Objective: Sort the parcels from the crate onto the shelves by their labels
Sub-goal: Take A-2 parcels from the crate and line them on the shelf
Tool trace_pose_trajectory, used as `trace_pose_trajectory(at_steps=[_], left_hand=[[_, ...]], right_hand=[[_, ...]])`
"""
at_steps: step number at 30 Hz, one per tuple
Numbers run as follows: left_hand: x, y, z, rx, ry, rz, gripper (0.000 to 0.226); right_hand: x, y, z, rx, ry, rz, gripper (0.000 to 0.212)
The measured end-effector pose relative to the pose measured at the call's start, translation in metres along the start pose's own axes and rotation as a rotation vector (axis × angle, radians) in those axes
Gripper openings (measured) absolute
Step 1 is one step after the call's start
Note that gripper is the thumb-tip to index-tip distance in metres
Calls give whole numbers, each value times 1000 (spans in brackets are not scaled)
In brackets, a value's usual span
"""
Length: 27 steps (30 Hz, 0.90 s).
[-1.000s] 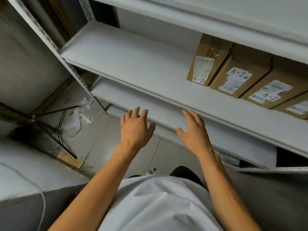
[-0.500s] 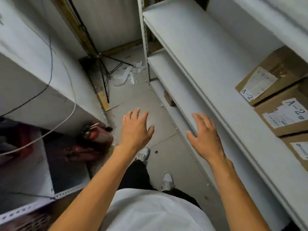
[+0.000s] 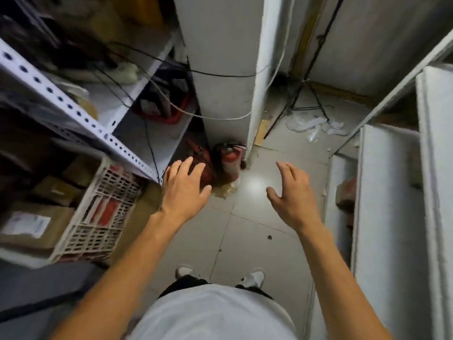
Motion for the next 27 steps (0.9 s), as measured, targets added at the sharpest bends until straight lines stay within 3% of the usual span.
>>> trace_pose_trajectory(at_steps=[8, 13, 19, 27], left_hand=[[63, -91, 214, 418, -102, -241, 58], [74, -162, 328, 648, -81, -246, 59], [81, -209, 409, 791, -100, -261, 66], [83, -201, 485, 903, -136, -280, 64]], right_hand=[[-113, 30, 256, 505, -139, 229, 68], [-187, -6, 398, 806, -226, 335, 69], [-249, -38, 500, 1019, -313, 453, 68], [-311, -6, 577, 1028, -309, 570, 70]])
Point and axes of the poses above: each hand's wrist, its own y-axis towards the middle knuckle, its own x-axis out of the back of the hand, z = x × y, the point moved 8 cm from there along y, towards the middle knuckle
